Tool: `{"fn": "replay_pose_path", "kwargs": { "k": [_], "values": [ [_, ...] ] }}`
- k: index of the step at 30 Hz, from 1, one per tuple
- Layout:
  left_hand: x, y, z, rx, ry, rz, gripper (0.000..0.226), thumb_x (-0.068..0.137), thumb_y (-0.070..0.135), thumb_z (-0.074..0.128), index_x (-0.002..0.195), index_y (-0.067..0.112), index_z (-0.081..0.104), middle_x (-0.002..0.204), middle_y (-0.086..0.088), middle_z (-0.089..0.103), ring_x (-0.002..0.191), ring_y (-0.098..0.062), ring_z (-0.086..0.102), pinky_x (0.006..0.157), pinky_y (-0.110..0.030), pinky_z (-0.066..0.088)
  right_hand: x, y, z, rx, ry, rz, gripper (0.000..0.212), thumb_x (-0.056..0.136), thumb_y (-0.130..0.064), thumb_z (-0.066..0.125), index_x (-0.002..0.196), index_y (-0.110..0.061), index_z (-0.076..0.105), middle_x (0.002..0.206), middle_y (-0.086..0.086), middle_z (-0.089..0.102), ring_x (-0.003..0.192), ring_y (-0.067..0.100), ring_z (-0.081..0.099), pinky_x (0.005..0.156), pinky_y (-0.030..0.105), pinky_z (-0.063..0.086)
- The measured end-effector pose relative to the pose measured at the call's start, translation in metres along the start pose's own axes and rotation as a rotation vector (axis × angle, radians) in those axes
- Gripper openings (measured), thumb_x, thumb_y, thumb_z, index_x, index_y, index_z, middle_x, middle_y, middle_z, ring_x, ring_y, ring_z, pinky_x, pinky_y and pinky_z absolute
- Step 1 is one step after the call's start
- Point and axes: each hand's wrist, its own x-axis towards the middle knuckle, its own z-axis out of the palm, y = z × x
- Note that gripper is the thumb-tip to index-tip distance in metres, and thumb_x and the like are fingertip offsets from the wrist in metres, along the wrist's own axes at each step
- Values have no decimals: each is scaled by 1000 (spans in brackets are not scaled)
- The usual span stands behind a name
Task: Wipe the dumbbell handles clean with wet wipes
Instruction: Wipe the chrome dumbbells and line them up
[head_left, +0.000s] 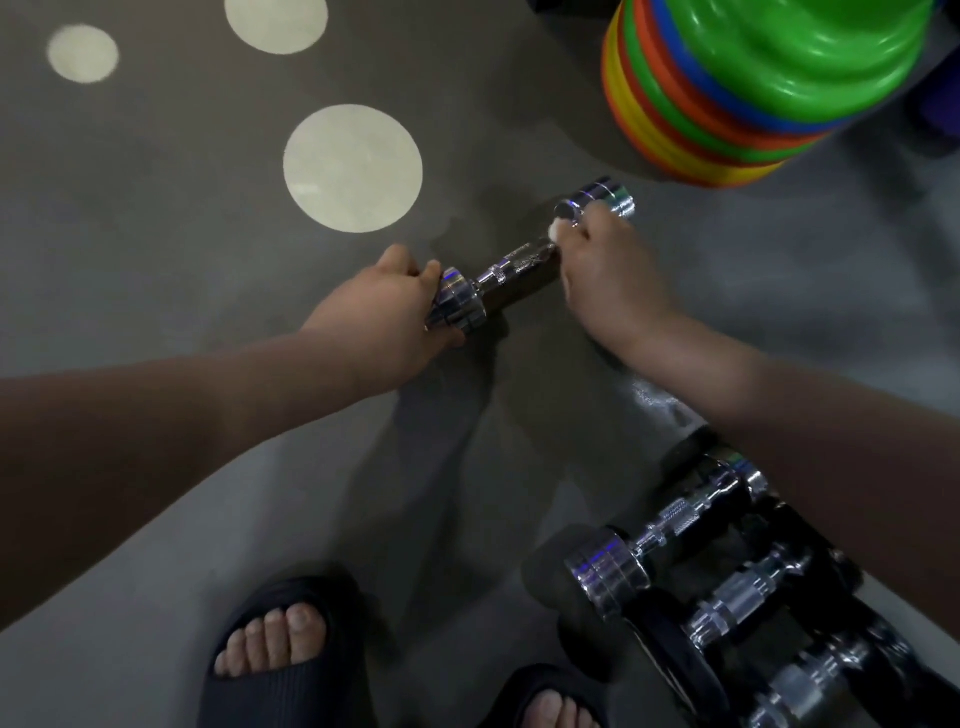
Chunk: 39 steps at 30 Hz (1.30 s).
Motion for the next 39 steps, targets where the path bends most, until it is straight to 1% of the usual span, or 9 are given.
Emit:
{"fn": "replay_pose_path", "kwargs": {
  "k": [3,9,16,19,24,28,31,35,39],
  "values": [
    [-5,-1,1,13,36,28,54,89,51,64,127,13,53,114,-12,47,91,-37,59,77,-37,50,-3,-11,3,20,-10,53,14,79,6,66,91,-1,64,89,20,56,67,38,58,57,31,28],
    [-7,-4,-3,-87,56,32,58,84,50,42,125,15,65,111,-11,55,92,-35,62,82,-36,52,-12,-32,3,197,-82,-251,32,94,-15,46,115,1,64,95,20,54,77,41,58,56,47,53],
    [-11,-6,-3,-167,83,60,32,87,35,68,115,19,70,96,-7,52,88,-24,57,73,-25,37,-15,-35,-2,178,-35,-129,22,89,-6,52,104,4,65,91,22,55,71,39,57,56,40,49],
    [-10,-5,-2,-174,86,40,33,85,36,69,109,14,69,94,-9,52,93,-24,55,73,-26,35,-21,-44,-4,202,-212,-249,30,95,-8,49,121,-1,63,104,20,56,84,36,57,67,39,49],
    [-10,-5,-3,-182,30,51,34,86,38,71,113,19,69,98,-5,50,106,-21,50,80,-27,39,-14,-6,-5,93,-33,-43,23,91,-6,55,110,3,65,95,22,55,77,41,58,57,41,46],
    [-11,-7,-1,-198,45,11,46,79,40,77,118,17,66,111,-8,52,108,-30,55,93,-35,46,-21,-36,1,151,-83,-162,21,89,-6,55,105,5,63,92,22,54,76,40,58,53,41,49],
    [-11,-1,2,-231,52,-1,51,78,36,80,121,16,62,116,-8,52,109,-29,56,88,-30,42,-25,-29,-3,157,-118,-227,37,93,-21,40,115,0,62,97,19,55,82,40,59,52,42,50],
    [-13,1,1,-226,11,23,51,77,40,82,118,19,60,114,-5,54,106,-27,56,83,-30,42,-21,5,-6,-7,-55,8,14,86,-4,61,100,-3,63,95,18,55,82,39,59,55,37,41],
    [-17,2,-1,-219,9,74,48,77,39,81,114,17,60,109,-4,55,99,-27,57,82,-36,47,-28,-19,3,121,-88,-92,20,89,-9,52,103,3,60,96,20,53,80,39,56,54,42,49]
  ]
}}
